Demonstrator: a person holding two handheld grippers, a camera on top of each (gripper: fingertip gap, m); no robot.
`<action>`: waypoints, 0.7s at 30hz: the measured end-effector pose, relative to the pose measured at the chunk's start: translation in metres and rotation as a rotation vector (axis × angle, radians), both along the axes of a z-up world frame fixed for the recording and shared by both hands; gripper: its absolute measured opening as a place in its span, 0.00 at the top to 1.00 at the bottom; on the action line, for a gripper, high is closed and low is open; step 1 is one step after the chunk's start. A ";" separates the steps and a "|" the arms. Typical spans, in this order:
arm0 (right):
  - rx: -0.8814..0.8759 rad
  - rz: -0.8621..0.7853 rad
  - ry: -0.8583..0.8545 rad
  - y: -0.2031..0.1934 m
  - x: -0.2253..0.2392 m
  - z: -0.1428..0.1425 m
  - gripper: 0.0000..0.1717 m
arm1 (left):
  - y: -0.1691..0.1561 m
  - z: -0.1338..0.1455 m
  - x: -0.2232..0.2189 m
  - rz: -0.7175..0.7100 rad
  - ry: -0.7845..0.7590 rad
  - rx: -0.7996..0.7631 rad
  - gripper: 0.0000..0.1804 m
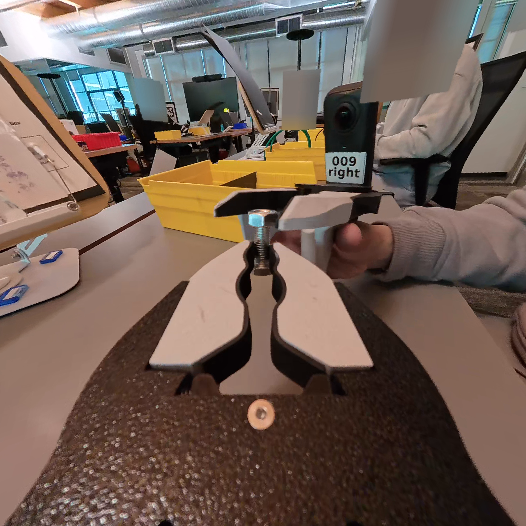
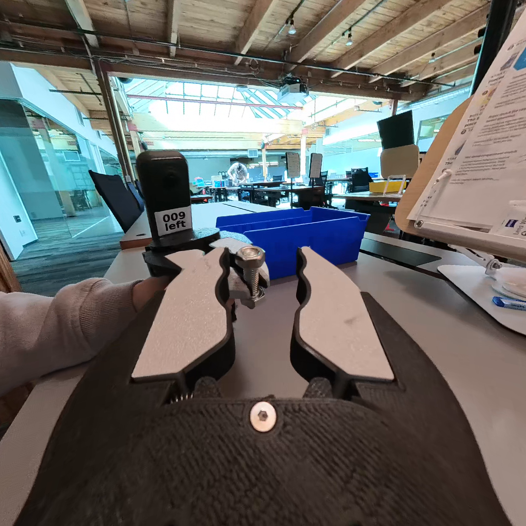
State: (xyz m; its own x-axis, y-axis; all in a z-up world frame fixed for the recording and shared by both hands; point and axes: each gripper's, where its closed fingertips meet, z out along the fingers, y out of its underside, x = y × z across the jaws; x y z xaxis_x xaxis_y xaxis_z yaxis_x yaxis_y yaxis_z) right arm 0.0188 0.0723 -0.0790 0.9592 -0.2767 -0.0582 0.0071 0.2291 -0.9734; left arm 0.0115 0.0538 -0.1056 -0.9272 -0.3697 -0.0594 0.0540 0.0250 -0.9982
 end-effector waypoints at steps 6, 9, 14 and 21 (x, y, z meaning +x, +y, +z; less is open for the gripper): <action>0.023 -0.015 0.038 -0.005 0.007 0.001 0.75 | 0.008 0.005 0.005 0.037 -0.001 -0.037 0.95; -0.005 -0.152 0.141 -0.019 0.035 -0.012 0.86 | 0.020 0.018 0.006 0.039 -0.003 -0.138 0.95; 0.044 -0.033 0.057 -0.011 0.012 0.003 0.74 | 0.017 0.012 0.007 0.051 -0.006 -0.091 0.95; 0.032 -0.002 -0.007 0.000 -0.002 0.006 0.76 | 0.003 0.002 0.003 0.040 -0.040 0.012 0.95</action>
